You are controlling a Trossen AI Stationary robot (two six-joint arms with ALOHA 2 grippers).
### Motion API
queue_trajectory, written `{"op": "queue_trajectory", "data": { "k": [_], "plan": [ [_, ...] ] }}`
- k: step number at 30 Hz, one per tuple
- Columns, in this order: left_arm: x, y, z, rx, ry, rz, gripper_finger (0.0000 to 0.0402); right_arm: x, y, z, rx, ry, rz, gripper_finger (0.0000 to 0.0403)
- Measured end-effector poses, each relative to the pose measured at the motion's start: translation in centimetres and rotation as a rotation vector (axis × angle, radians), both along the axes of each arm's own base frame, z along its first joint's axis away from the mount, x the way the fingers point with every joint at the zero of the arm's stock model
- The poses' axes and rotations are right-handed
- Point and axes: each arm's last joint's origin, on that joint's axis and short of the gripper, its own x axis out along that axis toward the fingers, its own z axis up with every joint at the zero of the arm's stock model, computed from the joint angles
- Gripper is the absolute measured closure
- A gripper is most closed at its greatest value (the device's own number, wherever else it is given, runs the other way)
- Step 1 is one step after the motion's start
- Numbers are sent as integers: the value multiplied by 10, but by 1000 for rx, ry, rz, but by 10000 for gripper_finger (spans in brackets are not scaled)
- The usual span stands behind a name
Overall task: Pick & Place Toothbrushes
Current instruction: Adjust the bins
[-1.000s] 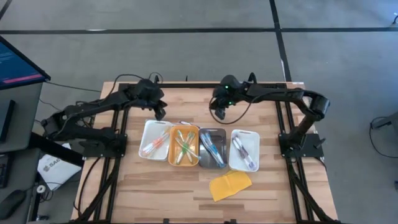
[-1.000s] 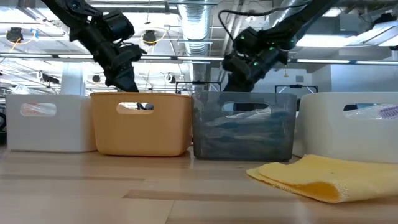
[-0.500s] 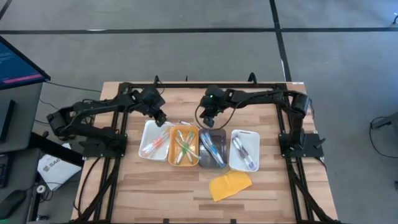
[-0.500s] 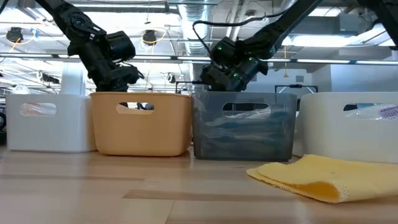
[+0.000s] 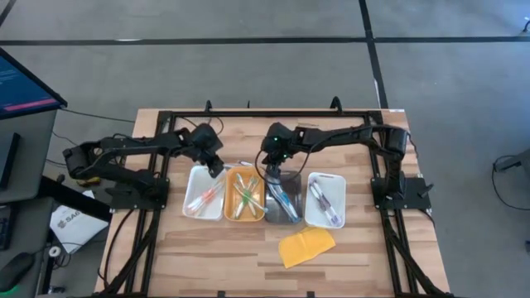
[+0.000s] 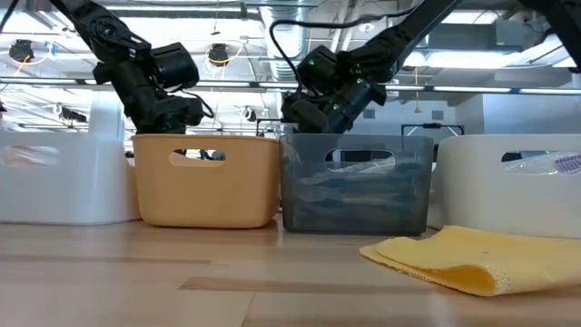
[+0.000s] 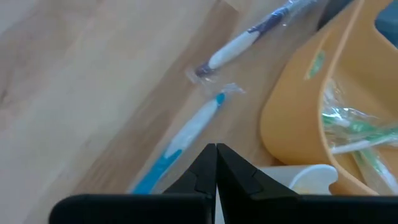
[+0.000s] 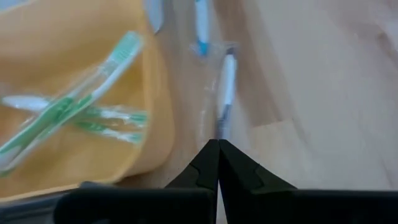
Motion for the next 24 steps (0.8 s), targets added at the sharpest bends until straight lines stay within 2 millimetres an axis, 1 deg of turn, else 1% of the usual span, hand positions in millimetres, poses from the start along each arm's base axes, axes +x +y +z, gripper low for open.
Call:
{"op": "queue_trajectory", "data": {
  "k": [5,13,20,24],
  "plan": [
    [4,-8,0,-11,-3,-22,401,4,16,0,2,2,49,402],
    [10,-21,0,-36,-8,-49,401,5,31,-2,1,25,105,403],
    [16,-40,0,-89,-8,-58,401,5,37,-2,55,22,147,403],
    [17,-52,5,-88,-20,-89,401,5,40,-2,61,33,149,403]
  ]
}}
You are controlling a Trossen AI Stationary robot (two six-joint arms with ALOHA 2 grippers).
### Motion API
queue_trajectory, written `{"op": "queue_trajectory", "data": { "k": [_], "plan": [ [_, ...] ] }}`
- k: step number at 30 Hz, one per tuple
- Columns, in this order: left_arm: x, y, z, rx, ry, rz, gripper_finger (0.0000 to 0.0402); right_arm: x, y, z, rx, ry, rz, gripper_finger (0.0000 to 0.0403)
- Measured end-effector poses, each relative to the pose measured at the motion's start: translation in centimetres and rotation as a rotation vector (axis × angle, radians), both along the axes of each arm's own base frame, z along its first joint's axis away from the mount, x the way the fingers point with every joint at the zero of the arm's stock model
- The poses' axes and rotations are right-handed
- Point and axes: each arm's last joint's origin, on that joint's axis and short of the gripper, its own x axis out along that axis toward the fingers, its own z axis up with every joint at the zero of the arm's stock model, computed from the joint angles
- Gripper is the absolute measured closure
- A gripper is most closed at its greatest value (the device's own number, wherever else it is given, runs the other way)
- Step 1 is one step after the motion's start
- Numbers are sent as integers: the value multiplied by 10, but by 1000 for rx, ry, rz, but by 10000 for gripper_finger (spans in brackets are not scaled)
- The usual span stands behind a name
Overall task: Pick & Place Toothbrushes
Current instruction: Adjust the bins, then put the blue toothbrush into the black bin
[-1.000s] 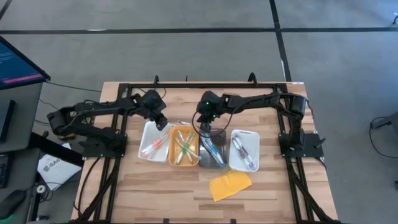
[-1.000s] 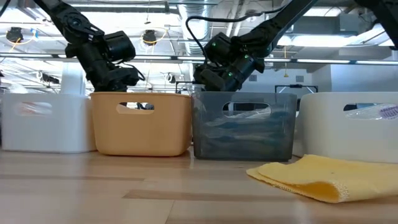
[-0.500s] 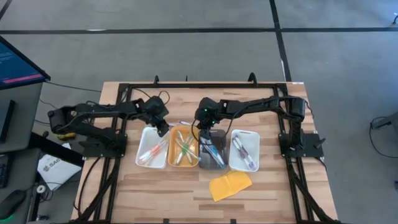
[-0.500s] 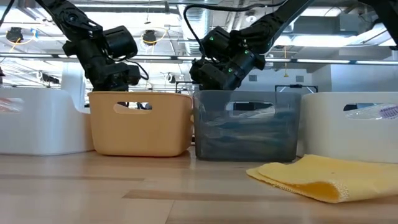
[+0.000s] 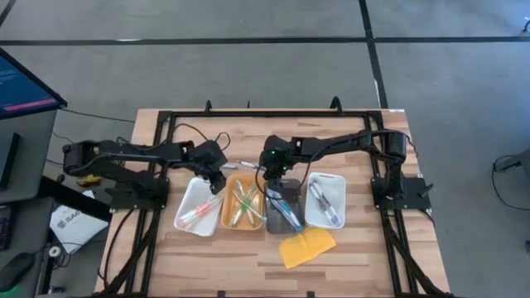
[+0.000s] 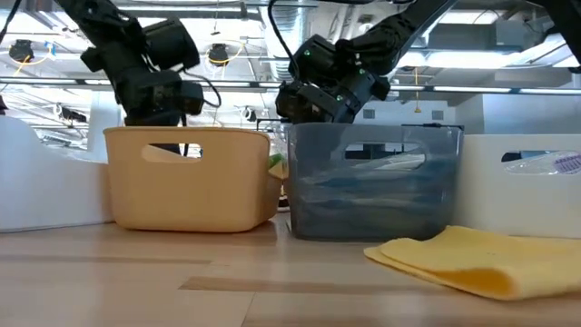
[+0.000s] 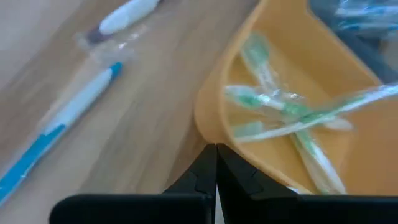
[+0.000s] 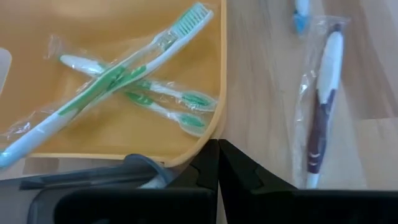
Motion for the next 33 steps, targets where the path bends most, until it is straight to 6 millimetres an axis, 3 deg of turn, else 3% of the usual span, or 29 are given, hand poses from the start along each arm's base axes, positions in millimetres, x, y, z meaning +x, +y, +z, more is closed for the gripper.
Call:
{"op": "queue_trajectory", "data": {
  "k": [4,10,16,21,26,33],
  "plan": [
    [-6,6,14,130,-45,58,401,-2,-4,6,-19,-14,-1,403],
    [-15,29,32,227,-179,69,401,-12,-28,23,-55,-52,-44,403],
    [-21,50,27,207,-171,80,401,-18,-55,27,-78,-83,-105,403],
    [-23,53,27,220,-170,82,401,-27,-67,24,-63,-27,-139,403],
    [-15,48,36,208,-211,74,401,-33,-56,39,-25,-1,-155,403],
    [-4,29,50,165,-300,47,402,-36,-14,81,-35,-108,-108,403]
  ]
}}
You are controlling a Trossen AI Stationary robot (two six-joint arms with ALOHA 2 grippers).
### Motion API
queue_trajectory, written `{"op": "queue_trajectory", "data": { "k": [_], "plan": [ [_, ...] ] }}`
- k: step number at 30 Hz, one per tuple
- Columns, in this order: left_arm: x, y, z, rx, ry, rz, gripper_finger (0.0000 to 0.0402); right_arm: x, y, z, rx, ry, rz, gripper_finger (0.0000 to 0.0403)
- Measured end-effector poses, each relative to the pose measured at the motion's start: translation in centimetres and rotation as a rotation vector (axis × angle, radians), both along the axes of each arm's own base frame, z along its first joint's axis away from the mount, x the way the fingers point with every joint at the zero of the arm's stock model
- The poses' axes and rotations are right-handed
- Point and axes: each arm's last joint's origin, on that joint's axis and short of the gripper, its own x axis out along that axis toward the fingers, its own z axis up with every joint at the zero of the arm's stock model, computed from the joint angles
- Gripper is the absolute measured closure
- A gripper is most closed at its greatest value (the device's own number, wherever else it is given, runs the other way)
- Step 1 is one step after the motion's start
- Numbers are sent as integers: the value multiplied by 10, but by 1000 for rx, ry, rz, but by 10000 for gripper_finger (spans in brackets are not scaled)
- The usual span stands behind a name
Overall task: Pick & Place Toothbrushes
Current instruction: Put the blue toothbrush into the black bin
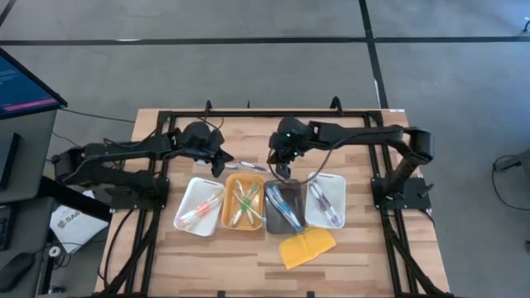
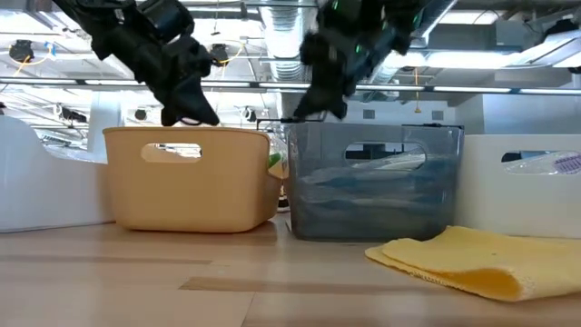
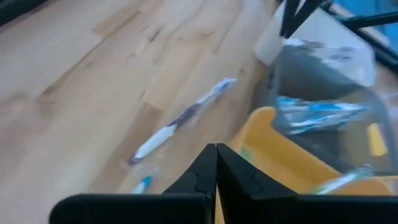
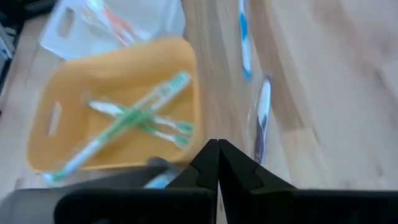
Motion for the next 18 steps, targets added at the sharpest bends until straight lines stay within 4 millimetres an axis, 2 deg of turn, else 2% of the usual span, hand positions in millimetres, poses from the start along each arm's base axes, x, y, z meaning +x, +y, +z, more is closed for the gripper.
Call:
{"op": "queue_trajectory", "data": {
  "k": [8,13,18],
  "plan": [
    [2,-10,7,2,-45,-12,402,-20,35,51,-158,-155,-30,403],
    [1,-9,7,3,-45,-9,402,-33,32,63,-167,-202,-61,403],
    [1,-9,7,9,-43,-8,402,-37,24,63,-181,-188,-89,403]
  ]
}}
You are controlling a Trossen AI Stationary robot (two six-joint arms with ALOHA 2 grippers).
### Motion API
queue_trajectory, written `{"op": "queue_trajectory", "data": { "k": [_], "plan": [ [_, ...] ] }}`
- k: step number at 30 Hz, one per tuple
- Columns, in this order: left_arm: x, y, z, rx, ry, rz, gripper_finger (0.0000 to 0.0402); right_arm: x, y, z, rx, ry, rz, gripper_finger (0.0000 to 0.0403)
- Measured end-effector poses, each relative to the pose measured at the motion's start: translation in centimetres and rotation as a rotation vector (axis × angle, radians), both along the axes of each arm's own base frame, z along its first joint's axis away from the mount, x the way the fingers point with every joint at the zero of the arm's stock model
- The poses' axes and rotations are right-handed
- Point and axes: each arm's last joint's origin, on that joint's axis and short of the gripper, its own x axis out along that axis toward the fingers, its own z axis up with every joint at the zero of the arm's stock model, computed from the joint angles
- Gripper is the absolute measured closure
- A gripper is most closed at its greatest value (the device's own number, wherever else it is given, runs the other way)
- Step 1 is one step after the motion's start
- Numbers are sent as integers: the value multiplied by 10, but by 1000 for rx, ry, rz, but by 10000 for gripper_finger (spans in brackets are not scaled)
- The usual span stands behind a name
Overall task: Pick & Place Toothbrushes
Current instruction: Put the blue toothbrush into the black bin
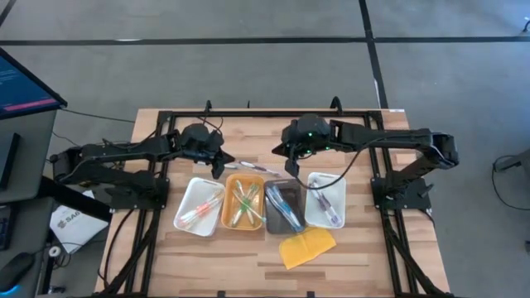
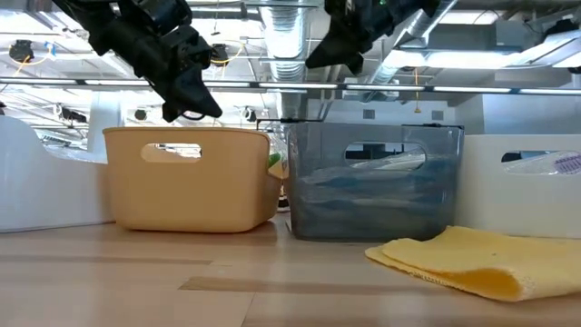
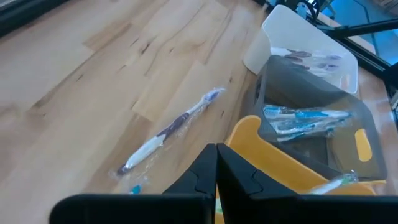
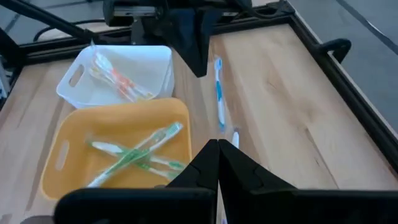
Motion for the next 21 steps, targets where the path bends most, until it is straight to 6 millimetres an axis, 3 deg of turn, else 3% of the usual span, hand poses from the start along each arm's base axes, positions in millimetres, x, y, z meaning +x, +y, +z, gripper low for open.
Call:
{"op": "queue_trajectory", "data": {
  "k": [4,12,21],
  "plan": [
    [-1,3,0,20,7,28,401,3,-3,-4,13,11,-13,403],
    [0,-5,-3,-11,32,9,400,4,19,-26,56,13,27,403],
    [-1,-1,-3,72,53,30,400,6,4,-19,-78,-69,17,403]
  ]
}}
